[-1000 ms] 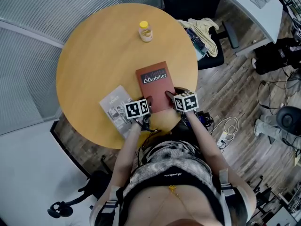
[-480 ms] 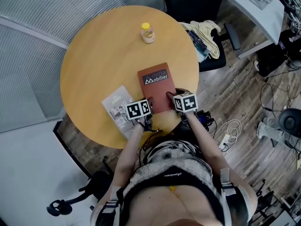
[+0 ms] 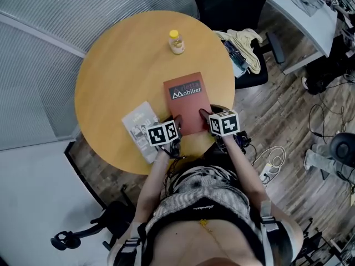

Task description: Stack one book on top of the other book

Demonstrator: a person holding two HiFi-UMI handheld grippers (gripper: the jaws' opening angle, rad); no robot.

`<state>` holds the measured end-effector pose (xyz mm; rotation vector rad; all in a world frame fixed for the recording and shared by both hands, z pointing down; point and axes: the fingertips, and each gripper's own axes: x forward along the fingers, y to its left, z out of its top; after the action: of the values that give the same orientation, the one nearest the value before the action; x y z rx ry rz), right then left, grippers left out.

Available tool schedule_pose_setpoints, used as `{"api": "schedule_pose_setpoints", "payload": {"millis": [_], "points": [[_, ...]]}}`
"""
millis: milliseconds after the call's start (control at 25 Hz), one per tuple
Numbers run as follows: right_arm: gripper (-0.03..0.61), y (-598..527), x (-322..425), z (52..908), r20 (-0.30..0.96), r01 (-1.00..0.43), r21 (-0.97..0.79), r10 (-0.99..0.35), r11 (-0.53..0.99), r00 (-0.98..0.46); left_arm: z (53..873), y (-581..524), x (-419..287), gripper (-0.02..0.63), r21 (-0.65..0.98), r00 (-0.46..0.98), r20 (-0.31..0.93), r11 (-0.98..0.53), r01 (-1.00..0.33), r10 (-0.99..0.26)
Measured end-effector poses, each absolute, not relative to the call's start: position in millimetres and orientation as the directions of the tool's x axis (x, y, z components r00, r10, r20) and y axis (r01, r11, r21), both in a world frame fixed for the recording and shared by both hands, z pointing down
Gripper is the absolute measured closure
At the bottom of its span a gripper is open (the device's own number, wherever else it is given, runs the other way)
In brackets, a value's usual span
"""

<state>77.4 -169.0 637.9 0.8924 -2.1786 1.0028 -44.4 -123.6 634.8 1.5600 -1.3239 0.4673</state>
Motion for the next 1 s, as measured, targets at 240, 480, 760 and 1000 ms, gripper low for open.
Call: {"api": "schedule_pose_setpoints", "payload": {"millis": [240,480,760,1000], "points": [[0.391,-171.4,87.3,602.8,0.706,-0.747,-0.391,-0.346,0.537,-0.618,603.3,-123.5,-33.7,0.45,0.448,0.327,0.76,0.089,-0.89,-0.562],[0.391,-177.3,93.7,571.1,0.691,-0.712,-0.366,-0.337,0.599,-0.639,573.0,-122.1,-24.3,0.453,0.445,0.291,0.726,0.104,-0.89,-0.623],[0.391,-173.8,100.3,542.6,0.665,-0.691,-0.356,-0.349,0.629,-0.66,544.0,-116.7,-16.7,0.454,0.434,0.26,0.69,0.099,-0.895,-0.676],[0.391,-171.0,105.7,532.1,0.645,-0.671,-0.373,-0.34,0.641,-0.684,529.5,-112.4,-11.2,0.456,0.409,0.225,0.672,0.1,-0.907,-0.706]]}}
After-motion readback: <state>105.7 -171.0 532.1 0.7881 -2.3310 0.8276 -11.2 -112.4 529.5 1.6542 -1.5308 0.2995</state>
